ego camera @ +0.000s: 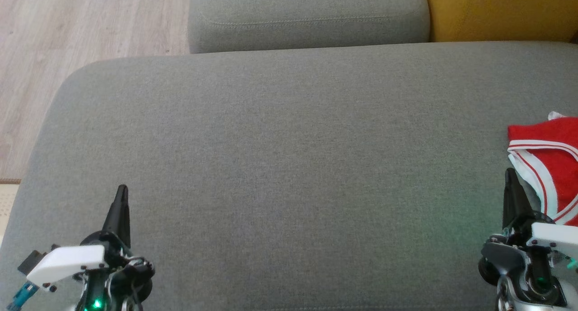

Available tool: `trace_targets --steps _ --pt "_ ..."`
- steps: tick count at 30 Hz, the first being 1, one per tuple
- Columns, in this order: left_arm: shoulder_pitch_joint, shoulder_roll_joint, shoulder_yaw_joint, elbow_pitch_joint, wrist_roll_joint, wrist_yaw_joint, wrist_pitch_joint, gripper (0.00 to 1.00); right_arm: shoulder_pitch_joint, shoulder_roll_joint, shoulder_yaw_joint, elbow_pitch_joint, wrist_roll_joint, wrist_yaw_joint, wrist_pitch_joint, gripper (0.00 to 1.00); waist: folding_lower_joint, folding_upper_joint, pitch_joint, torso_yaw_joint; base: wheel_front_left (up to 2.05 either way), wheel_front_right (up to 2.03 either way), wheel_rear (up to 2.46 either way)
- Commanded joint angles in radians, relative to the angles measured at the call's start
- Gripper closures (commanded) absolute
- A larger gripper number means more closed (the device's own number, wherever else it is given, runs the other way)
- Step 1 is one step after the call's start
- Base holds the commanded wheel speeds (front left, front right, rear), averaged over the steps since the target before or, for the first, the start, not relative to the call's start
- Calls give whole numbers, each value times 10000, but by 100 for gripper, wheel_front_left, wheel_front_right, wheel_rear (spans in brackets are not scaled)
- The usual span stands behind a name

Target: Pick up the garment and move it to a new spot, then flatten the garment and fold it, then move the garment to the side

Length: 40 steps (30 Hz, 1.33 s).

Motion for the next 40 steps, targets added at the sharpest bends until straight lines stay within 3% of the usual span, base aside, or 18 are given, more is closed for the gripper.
trace_targets --steps 1,40 --pt "-599 198 351 -387 -44 -71 74 100 -251 -47 212 -385 71 -9 58 100 0 -1 0 0 0 0 0" --pt "-599 198 351 -388 -44 -71 74 100 -251 -47 213 -385 72 -9 58 100 0 -1 0 0 0 0 0"
